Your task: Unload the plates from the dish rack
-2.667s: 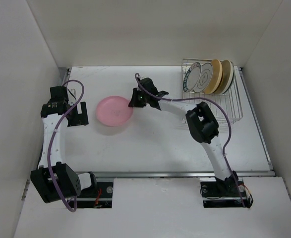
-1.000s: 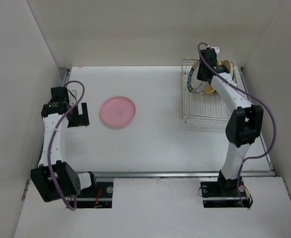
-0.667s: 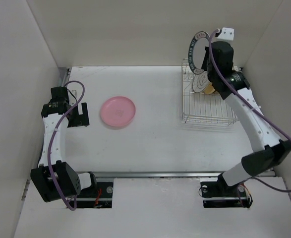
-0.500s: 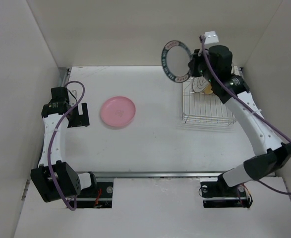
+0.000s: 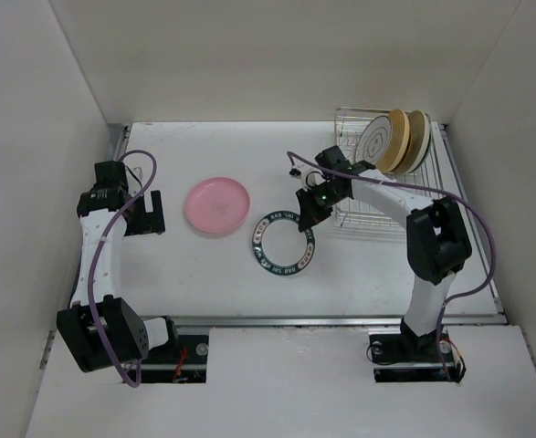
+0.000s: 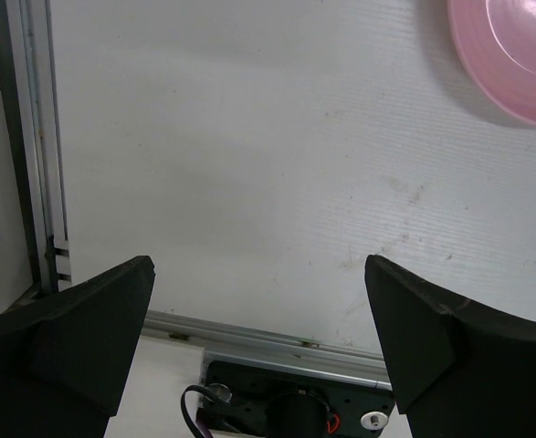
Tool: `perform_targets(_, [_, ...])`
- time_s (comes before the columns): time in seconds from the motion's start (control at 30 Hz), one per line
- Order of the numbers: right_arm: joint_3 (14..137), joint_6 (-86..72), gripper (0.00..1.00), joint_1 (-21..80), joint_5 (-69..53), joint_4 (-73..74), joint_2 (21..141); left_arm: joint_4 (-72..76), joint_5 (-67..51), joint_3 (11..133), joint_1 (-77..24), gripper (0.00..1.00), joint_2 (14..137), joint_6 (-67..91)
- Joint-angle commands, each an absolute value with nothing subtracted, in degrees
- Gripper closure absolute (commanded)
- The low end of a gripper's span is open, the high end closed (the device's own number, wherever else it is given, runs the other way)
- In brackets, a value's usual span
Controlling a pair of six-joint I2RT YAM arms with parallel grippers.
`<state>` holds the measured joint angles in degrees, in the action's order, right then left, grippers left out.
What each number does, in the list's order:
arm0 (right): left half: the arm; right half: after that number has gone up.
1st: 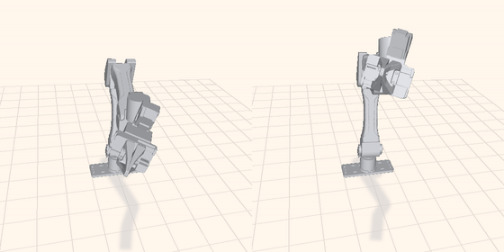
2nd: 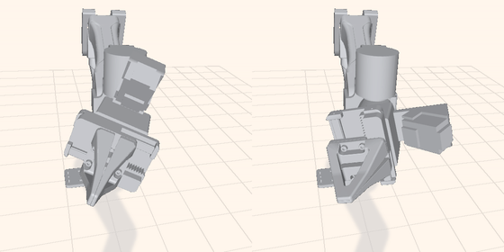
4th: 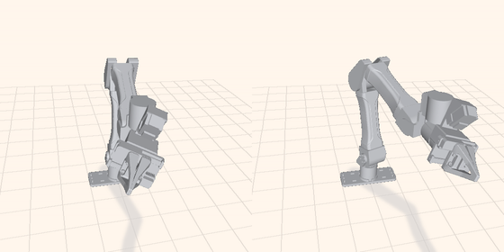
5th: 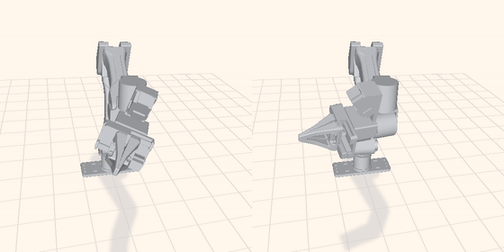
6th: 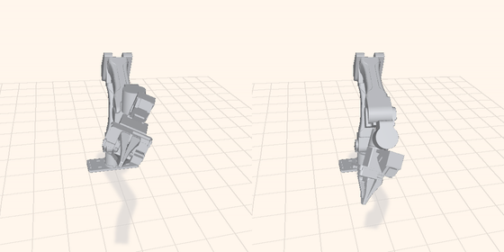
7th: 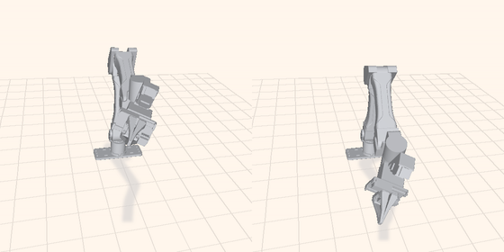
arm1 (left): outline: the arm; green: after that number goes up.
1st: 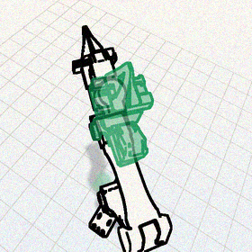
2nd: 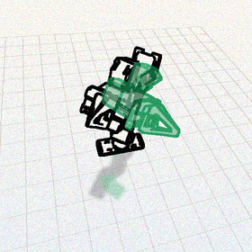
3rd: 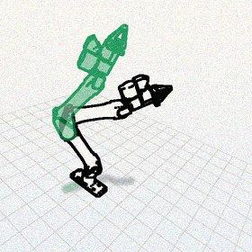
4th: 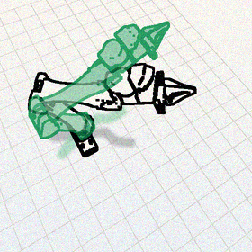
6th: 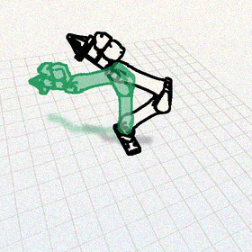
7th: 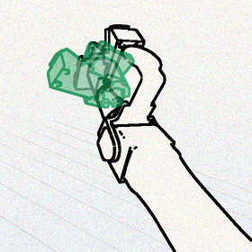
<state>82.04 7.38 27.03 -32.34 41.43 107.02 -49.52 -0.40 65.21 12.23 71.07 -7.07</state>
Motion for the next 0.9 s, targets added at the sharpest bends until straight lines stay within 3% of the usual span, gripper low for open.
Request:
perform_targets(0.0, [83.2, 9.3, 0.92, 26.8, -38.8, 39.6, 110.8, -50.0, -1.4, 64.9, 12.6, 0.0, 69.4, -7.7])
perform_targets(0.03, [83.9, 9.3, 0.87, 26.8, -38.2, 39.6, 111.9, -50.0, -1.4, 64.9, 12.6, 0.0, 69.4, -7.7])
perform_targets(0.07, [83.9, 8.1, 0.7, 26.8, -37.4, 39.6, 113.5, -50.0, -1.4, 64.9, 12.6, 0.0, 69.4, -7.7])
perform_targets(0.1, [84.5, 7.6, 0.66, 26.8, -36.3, 39.6, 114.2, -50.0, -1.4, 64.9, 12.6, 0.0, 69.4, -7.7])
perform_targets(0.37, [88.9, 3.3, 0.56, 26.8, -25.8, 40.3, 110.7, -50.0, -1.4, 64.9, 12.6, 0.0, 69.4, -7.7])
perform_targets(0.57, [95.9, -4.3, 0.32, 26.8, -4.8, 40.3, 99.8, -50.0, -1.4, 64.9, 12.6, 0.0, 69.4, -7.7])
perform_targets(0.67, [96.6, -10.0, 0.19, 25.7, 11.7, 35.8, 94.9, -50.0, -1.4, 64.9, 12.6, 0.0, 69.4, -7.7])
perform_targets(0.77, [97.6, -14.0, 0.19, 21.5, 23.0, 32.7, 94.1, -50.0, -1.4, 64.9, 12.6, 0.0, 69.4, -7.7])
perform_targets(0.87, [101.7, -15.8, 0.25, 17.4, 29.3, 33.2, 98.1, -50.0, -1.4, 64.9, 12.6, 0.0, 69.4, -7.7])
